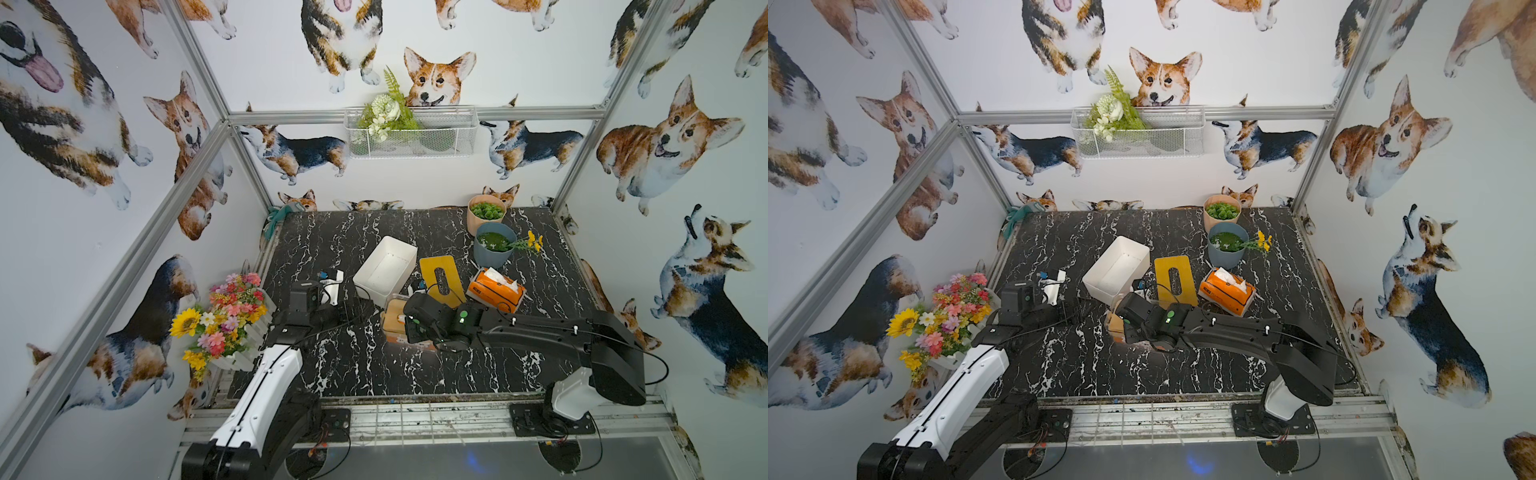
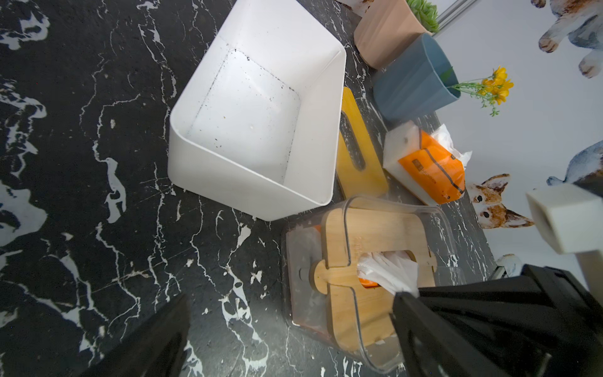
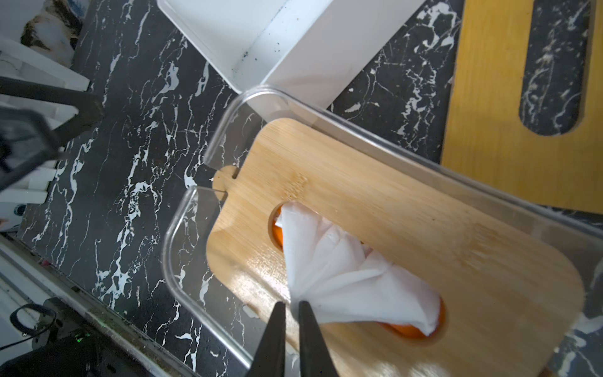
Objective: Put the tissue paper into the tissue box
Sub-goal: Pull the paper towel from the tissue box.
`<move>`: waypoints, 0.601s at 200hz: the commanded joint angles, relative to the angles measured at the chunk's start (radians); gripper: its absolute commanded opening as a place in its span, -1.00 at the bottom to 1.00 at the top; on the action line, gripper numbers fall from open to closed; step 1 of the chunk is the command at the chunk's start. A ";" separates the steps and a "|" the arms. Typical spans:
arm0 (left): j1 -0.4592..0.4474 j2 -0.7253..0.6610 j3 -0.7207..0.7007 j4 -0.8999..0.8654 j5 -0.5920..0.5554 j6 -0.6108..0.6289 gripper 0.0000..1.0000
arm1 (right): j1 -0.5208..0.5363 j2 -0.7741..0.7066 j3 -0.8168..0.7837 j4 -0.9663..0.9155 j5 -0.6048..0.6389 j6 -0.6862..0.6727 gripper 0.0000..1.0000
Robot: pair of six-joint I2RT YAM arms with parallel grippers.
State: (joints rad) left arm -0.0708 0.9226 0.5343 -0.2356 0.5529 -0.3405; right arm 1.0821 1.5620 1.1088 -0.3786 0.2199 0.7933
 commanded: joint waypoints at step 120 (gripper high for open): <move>0.001 -0.019 -0.008 0.026 0.012 0.003 1.00 | -0.195 -0.057 0.061 0.019 -0.409 -0.884 0.08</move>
State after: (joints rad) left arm -0.0708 0.9035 0.5282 -0.2283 0.5537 -0.3408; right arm 0.8948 1.4883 1.1732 -0.3771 -0.0559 0.1688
